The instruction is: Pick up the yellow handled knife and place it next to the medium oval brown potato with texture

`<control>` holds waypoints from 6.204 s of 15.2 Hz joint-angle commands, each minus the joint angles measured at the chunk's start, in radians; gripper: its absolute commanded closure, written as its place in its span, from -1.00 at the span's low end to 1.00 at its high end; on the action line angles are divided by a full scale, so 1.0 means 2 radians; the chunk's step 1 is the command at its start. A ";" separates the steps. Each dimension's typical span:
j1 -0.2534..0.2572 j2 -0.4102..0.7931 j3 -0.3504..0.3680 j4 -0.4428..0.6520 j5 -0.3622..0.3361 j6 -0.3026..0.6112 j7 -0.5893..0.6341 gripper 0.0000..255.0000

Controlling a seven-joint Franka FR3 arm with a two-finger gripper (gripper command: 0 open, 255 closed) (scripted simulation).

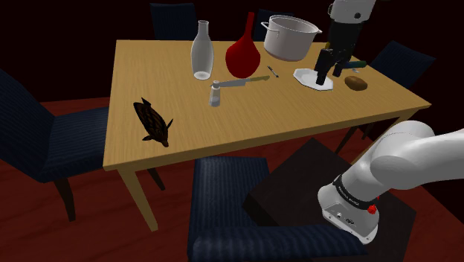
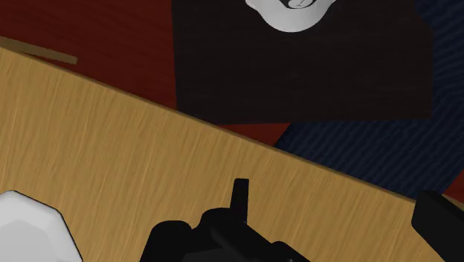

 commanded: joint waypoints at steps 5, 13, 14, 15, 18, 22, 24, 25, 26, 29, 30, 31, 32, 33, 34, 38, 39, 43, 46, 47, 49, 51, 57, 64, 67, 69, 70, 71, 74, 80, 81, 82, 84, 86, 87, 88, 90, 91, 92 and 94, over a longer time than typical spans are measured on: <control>0.012 0.056 -0.035 0.009 -0.026 0.057 -0.083 -1.00; 0.038 0.190 -0.090 0.061 -0.045 0.160 -0.244 -1.00; 0.041 0.208 -0.095 0.071 -0.044 0.171 -0.264 -1.00; 0.045 0.227 -0.100 0.081 -0.042 0.182 -0.284 -1.00; 0.053 0.282 -0.110 0.115 -0.032 0.210 -0.343 -1.00; 0.061 0.356 -0.115 0.167 -0.013 0.239 -0.422 -1.00; 0.063 0.392 -0.114 0.196 -0.001 0.250 -0.459 -1.00; 0.063 0.410 -0.113 0.211 0.004 0.254 -0.478 -1.00; 0.064 0.427 -0.111 0.226 0.010 0.258 -0.496 -1.00; 0.063 0.479 -0.102 0.275 0.025 0.265 -0.547 -1.00; 0.062 0.496 -0.098 0.292 0.030 0.267 -0.563 -1.00; 0.062 0.513 -0.094 0.309 0.034 0.268 -0.579 -1.00; 0.061 0.530 -0.089 0.327 0.038 0.268 -0.594 -1.00; 0.060 0.546 -0.084 0.345 0.041 0.268 -0.609 -1.00; 0.060 0.563 -0.079 0.363 0.044 0.268 -0.623 -1.00; 0.058 0.598 -0.068 0.392 0.049 0.278 -0.650 -1.00; 0.058 0.600 -0.068 0.388 0.049 0.283 -0.650 -1.00; 0.056 0.610 -0.066 0.375 0.050 0.306 -0.651 -1.00; 0.055 0.611 -0.064 0.373 0.050 0.310 -0.650 -1.00; 0.055 0.611 -0.064 0.373 0.049 0.310 -0.650 -1.00; 0.054 0.611 -0.063 0.373 0.049 0.310 -0.650 -1.00; 0.053 0.611 -0.062 0.373 0.048 0.310 -0.650 -1.00; 0.060 0.615 -0.059 0.339 0.047 0.348 -0.640 1.00; 0.053 0.605 -0.062 0.379 0.047 0.299 -0.649 1.00; 0.053 0.597 -0.063 0.387 0.046 0.282 -0.649 1.00; 0.053 0.593 -0.063 0.394 0.046 0.271 -0.649 1.00; 0.053 0.590 -0.063 0.397 0.045 0.265 -0.649 1.00; 0.053 0.588 -0.063 0.401 0.045 0.259 -0.649 1.00; 0.053 0.582 -0.064 0.413 0.044 0.242 -0.649 1.00; 0.053 0.573 -0.065 0.440 0.043 0.206 -0.648 1.00; 0.053 0.572 -0.065 0.445 0.043 0.199 -0.648 1.00; 0.053 0.571 -0.065 0.450 0.043 0.193 -0.648 1.00; 0.053 0.569 -0.065 0.461 0.042 0.181 -0.649 1.00; 0.053 0.568 -0.065 0.472 0.042 0.168 -0.649 1.00; 0.053 0.567 -0.065 0.478 0.042 0.161 -0.649 1.00; 0.053 0.567 -0.065 0.484 0.042 0.155 -0.649 1.00; 0.046 0.535 -0.071 0.437 0.039 0.171 -0.662 1.00; 0.042 0.520 -0.074 0.415 0.037 0.178 -0.669 1.00; 0.038 0.505 -0.077 0.394 0.036 0.184 -0.676 1.00; 0.030 0.478 -0.083 0.356 0.032 0.196 -0.691 1.00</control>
